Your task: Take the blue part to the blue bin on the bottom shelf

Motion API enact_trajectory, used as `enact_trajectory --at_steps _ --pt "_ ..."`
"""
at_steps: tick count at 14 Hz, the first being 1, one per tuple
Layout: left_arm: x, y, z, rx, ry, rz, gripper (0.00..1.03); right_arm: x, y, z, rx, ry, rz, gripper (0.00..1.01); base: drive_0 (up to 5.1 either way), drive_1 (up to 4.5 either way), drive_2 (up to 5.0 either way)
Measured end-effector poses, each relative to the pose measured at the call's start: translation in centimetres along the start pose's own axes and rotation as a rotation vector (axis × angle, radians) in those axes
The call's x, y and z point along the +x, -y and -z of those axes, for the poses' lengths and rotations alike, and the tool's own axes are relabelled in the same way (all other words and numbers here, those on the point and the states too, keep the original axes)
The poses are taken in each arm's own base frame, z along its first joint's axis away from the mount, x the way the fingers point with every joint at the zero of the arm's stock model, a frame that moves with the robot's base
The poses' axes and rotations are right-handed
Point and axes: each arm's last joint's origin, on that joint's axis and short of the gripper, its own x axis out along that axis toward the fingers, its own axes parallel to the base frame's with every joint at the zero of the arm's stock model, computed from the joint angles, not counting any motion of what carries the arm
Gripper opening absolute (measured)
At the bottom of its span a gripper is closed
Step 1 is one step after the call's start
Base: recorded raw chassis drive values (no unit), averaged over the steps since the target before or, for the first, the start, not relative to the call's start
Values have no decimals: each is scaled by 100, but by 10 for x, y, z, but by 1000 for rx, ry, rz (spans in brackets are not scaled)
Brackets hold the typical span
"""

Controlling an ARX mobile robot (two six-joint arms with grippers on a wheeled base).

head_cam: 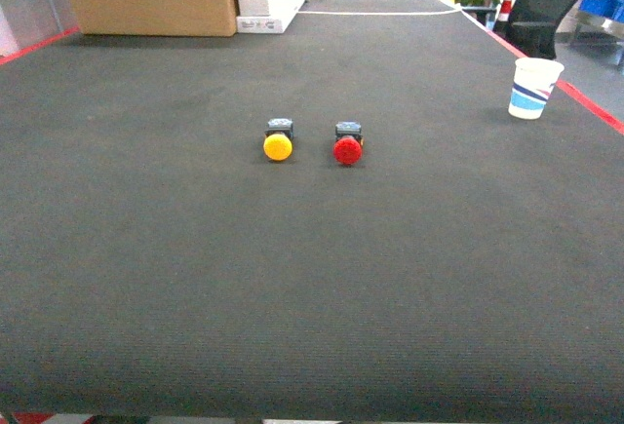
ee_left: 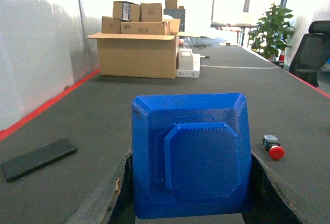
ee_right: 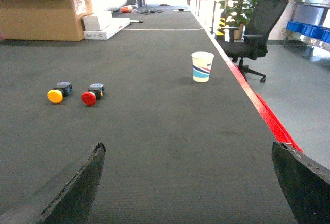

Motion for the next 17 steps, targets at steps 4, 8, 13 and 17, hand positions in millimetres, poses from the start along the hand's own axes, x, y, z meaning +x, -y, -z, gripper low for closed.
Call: enact_trajectory --at_steps 4,8,13,17 --pt "0 0 -1 -2 5 0 45 0 0 0 0 -2 0 98 0 -423 423" --pt "-1 0 -2 -7 22 -1 45 0 0 0 0 2 0 98 -2 -108 104" --pt "0 0 -1 -2 7 -1 45 0 0 0 0 -2 0 98 441 -422 -26" --pt "0 0 0 0 1 -2 45 0 0 0 0 1 0 98 424 -438 -7"
